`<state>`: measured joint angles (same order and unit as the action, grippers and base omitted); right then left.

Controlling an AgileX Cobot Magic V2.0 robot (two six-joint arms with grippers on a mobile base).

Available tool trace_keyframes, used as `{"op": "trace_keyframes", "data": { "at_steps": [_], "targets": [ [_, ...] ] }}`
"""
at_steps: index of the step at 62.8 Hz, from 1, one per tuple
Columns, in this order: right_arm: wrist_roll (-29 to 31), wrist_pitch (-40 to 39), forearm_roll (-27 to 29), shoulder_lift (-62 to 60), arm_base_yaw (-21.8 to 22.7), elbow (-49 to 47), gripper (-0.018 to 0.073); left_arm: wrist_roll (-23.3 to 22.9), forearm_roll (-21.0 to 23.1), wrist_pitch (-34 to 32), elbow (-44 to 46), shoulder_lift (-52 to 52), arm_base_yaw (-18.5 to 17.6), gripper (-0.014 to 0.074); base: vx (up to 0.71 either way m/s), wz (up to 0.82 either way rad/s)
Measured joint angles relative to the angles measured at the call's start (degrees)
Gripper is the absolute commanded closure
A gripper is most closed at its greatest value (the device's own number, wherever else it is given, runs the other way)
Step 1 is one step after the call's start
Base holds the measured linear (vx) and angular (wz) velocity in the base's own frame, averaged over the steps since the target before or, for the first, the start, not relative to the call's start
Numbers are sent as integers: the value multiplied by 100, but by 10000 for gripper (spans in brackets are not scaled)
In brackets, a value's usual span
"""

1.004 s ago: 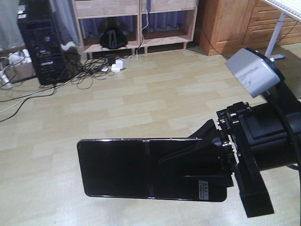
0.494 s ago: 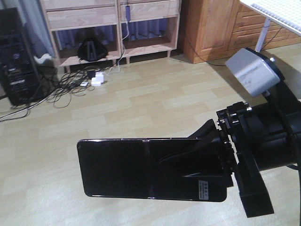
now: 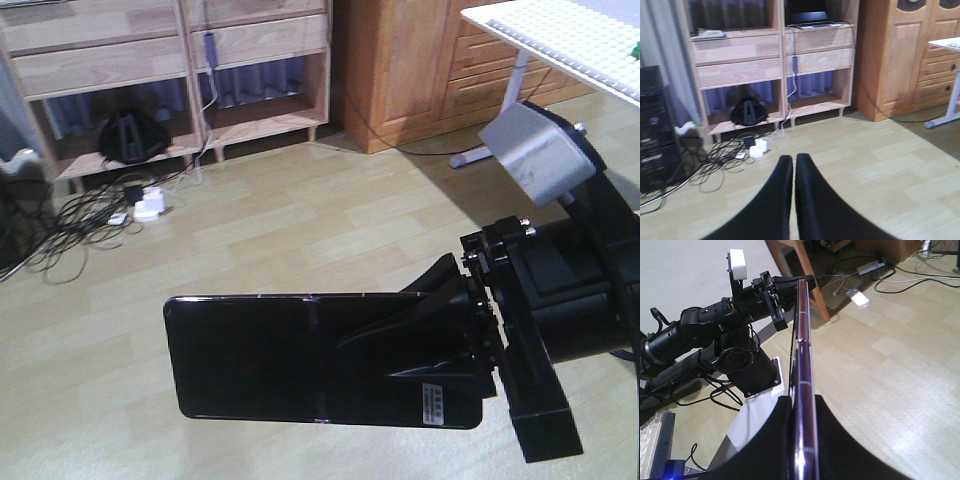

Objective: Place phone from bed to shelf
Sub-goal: 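Hold the phone while the base drives to the wooden shelf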

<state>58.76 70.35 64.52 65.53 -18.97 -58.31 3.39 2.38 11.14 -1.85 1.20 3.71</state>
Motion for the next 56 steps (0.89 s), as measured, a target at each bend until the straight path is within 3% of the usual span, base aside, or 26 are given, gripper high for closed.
{"op": "trace_keyframes", "data": {
  "at_steps": [56],
  "targets": [
    [0, 1, 0, -12, 0, 0, 561, 0, 0, 0, 0, 0, 0, 595, 42, -10]
  ]
}}
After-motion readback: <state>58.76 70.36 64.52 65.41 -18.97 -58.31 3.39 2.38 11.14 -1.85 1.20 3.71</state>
